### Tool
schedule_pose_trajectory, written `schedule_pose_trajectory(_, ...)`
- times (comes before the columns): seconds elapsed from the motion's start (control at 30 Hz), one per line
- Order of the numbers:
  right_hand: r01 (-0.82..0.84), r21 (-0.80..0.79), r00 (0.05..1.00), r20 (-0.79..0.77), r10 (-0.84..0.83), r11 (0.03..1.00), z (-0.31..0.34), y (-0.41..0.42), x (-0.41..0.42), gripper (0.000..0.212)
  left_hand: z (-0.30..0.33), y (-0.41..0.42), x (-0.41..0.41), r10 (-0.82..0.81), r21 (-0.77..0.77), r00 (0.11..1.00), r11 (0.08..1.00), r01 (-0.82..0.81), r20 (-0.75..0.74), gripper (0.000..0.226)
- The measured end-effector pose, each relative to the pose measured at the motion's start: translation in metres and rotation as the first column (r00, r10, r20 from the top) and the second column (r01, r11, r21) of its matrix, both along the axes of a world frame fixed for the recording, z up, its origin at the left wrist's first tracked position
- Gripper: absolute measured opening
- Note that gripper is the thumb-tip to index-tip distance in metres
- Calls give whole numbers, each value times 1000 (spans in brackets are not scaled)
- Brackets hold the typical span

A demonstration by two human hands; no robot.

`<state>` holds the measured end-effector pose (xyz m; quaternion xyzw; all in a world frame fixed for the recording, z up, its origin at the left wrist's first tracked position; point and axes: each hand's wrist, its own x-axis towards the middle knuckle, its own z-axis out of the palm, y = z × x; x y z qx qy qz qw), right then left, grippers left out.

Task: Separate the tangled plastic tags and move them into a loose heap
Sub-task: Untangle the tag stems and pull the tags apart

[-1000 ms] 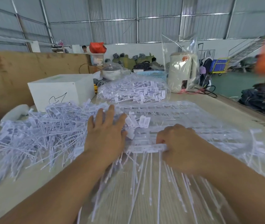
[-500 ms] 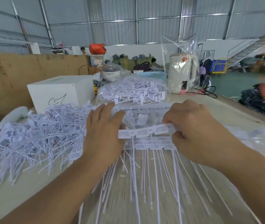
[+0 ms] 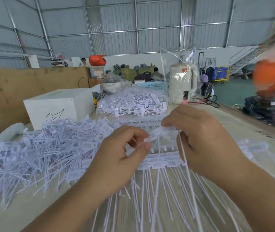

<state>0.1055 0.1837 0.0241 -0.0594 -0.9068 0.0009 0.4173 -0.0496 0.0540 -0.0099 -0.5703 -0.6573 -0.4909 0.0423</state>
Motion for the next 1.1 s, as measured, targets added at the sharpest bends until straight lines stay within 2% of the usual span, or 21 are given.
schedule_pose_trajectory(0.07,-64,-17,998,-27,64,998,-1,-1,1,51,1,1,3,21,-12,999,1000,-20,29,17)
schedule_pose_trajectory(0.17,-106,-20,994,-32,105,994,-3,-3,1,53,5,1,0,5,-52,968,999,8,252,31)
schedule_pose_trajectory(0.27,-122,-82,992,2,123,989,-4,-1,0,53,9,2,-6,-90,-30,904,993,113,418,24)
schedule_pose_trajectory(0.33,-158,-298,982,53,181,941,-6,2,2,52,11,0,-10,-117,13,887,992,124,446,30)
schedule_pose_trajectory(0.4,-182,-584,951,99,292,791,-5,4,5,46,13,-2,-13,-154,55,873,988,145,464,26)
schedule_pose_trajectory(0.43,-196,-666,942,77,327,720,-4,5,6,41,14,-3,-13,-174,60,869,984,166,462,21)
schedule_pose_trajectory(0.47,-221,-695,939,37,341,684,-3,6,8,37,15,-3,-12,-189,54,874,981,184,449,18)
schedule_pose_trajectory(0.53,-228,-682,939,34,342,695,0,5,8,32,14,-4,-10,-189,25,891,980,197,413,22)
schedule_pose_trajectory(0.6,-168,-649,912,184,367,742,0,1,6,43,13,-5,-7,-213,9,875,973,232,434,24)
schedule_pose_trajectory(0.67,-124,-626,866,311,392,770,-2,-5,1,33,14,-7,-3,-277,9,831,950,312,483,21)
schedule_pose_trajectory(0.7,-126,-627,855,324,405,768,-3,-6,0,27,16,-7,-1,-299,7,809,939,343,506,21)
schedule_pose_trajectory(0.77,-139,-645,859,299,416,751,-6,-8,-2,25,17,-7,2,-282,-3,801,943,334,528,26)
schedule_pose_trajectory(0.83,-156,-661,875,251,413,734,-7,-9,-3,23,16,-5,4,-220,-2,838,967,255,500,30)
schedule_pose_trajectory(0.93,-180,-614,935,135,327,769,-11,-14,-8,20,14,-2,10,-187,68,829,982,178,526,32)
schedule_pose_trajectory(1.03,-216,-555,967,-6,256,803,-18,-28,-16,23,14,1,17,-230,188,699,972,138,677,29)
schedule_pose_trajectory(1.1,-264,-604,964,-183,192,752,-20,-28,-19,27,14,2,14,-303,296,529,950,100,793,28)
